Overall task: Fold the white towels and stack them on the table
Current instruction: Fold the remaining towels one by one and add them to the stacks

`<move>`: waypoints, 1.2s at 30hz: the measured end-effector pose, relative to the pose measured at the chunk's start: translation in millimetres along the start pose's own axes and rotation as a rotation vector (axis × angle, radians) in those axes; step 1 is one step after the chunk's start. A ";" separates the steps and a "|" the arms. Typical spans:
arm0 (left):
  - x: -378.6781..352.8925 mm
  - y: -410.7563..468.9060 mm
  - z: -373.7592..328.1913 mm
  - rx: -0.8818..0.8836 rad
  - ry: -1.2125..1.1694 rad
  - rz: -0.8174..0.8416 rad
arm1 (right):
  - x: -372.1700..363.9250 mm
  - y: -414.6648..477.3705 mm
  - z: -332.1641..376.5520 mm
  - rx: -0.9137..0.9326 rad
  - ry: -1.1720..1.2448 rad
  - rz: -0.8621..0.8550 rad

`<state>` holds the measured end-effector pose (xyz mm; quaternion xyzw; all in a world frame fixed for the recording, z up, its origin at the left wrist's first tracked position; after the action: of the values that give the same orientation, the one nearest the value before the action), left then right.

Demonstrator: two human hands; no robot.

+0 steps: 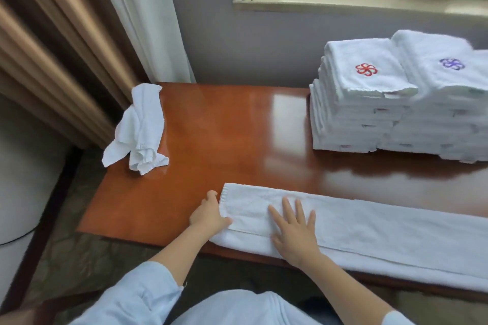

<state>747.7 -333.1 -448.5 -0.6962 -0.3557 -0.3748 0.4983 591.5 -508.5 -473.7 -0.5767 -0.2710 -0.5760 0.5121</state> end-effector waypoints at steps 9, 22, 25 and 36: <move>-10.0 28.6 3.0 0.023 -0.395 0.255 | -3.2 5.5 -0.1 -0.034 0.156 0.137; 29.2 -25.9 -92.4 -0.285 -0.592 0.528 | 56.0 -5.8 -16.1 -0.325 1.082 0.207; 28.2 -51.4 -145.1 -0.370 -0.605 0.582 | 81.5 -21.0 -28.1 -0.364 1.428 0.244; -40.1 -120.1 -283.1 -0.338 -0.681 0.709 | 116.6 -81.6 -152.0 -0.488 1.570 0.039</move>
<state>577.3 -579.8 -369.4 -0.9271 -0.1744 0.0126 0.3315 481.2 -651.2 -369.7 -0.1055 0.3093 -0.8453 0.4226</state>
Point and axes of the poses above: each hand's wrist, its own y-axis towards the middle knuckle, its own x-axis out of the back of the hand, z = x × y, the point moved 6 cm from there along y, towards the middle knuckle, and after that the axes turned 9 degrees about -z, right-handed, at the moved point
